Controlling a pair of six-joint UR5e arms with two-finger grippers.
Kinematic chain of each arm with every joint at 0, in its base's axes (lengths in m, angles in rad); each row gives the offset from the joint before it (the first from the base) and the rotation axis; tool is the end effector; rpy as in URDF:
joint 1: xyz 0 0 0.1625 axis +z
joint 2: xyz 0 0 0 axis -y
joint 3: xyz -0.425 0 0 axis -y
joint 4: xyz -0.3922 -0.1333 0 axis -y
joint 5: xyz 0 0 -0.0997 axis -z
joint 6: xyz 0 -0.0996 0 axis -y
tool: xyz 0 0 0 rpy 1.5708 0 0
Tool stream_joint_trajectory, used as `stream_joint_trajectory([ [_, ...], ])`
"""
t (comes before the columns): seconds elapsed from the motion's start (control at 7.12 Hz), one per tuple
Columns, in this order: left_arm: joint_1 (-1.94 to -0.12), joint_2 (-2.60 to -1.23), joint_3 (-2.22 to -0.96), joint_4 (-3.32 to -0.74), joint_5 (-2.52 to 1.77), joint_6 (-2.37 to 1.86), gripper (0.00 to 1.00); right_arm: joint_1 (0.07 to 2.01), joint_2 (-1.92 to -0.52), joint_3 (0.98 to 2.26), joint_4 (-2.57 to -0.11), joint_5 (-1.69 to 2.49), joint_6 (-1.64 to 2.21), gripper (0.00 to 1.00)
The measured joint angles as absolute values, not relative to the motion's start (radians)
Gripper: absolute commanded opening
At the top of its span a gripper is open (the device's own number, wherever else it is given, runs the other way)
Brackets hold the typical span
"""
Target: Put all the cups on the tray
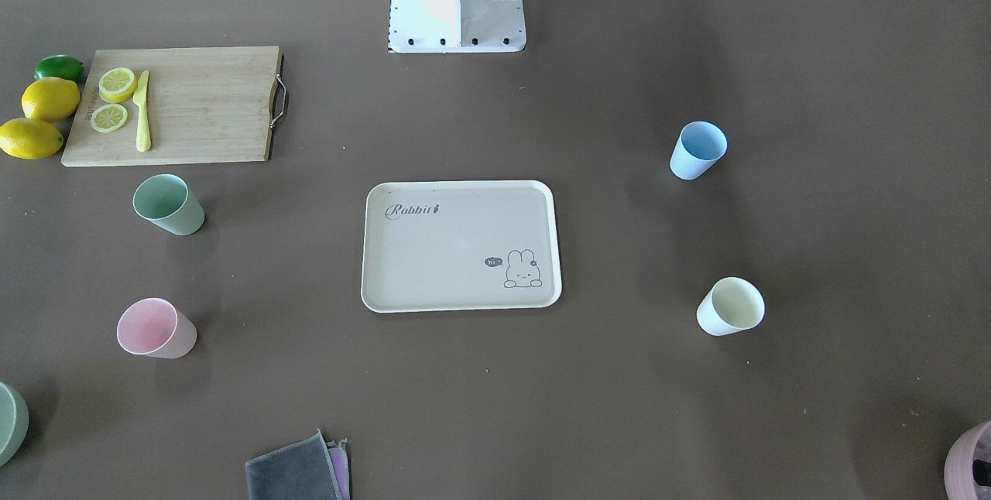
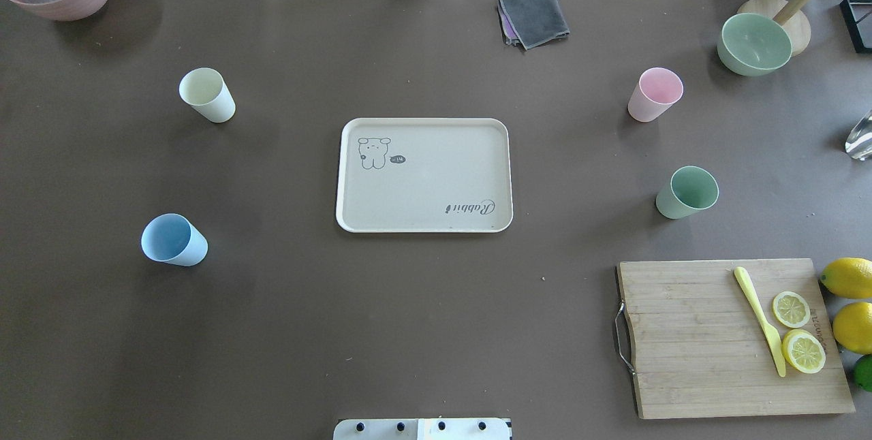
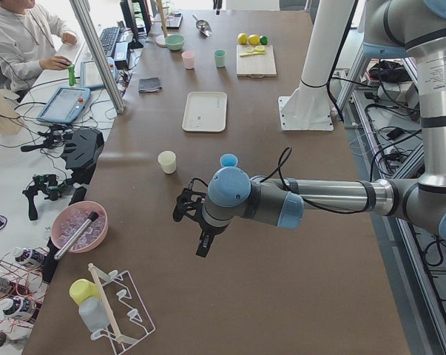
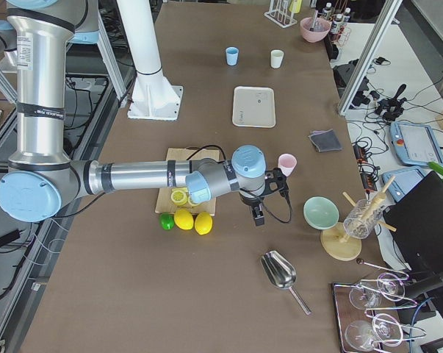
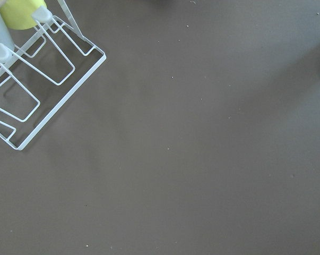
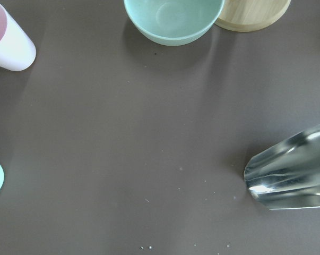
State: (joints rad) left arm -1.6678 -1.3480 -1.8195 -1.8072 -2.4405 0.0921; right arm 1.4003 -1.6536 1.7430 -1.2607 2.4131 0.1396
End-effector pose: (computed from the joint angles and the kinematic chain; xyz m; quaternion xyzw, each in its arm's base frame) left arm -0.0967 -0.4036 0.6030 0.1575 0.4046 0.0529 0.8993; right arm -0.0222 -0.4763 0.5733 0.1170 -0.4238 -0.0949 0.8931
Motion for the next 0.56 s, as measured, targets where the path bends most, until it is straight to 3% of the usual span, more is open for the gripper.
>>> stream_joint_trajectory([
  [0.14, -1.663, -1.343, -1.822, -1.837, -2.442, 0.048, 0.90, 1.318, -1.644, 1.779, -1.241, 2.399, 0.287, 1.00],
  [0.56, -1.557, -1.345, -1.877, -1.881, -2.442, -0.111, 0.89, 1.095, -1.611, 1.817, -1.134, 2.275, 0.647, 0.95],
])
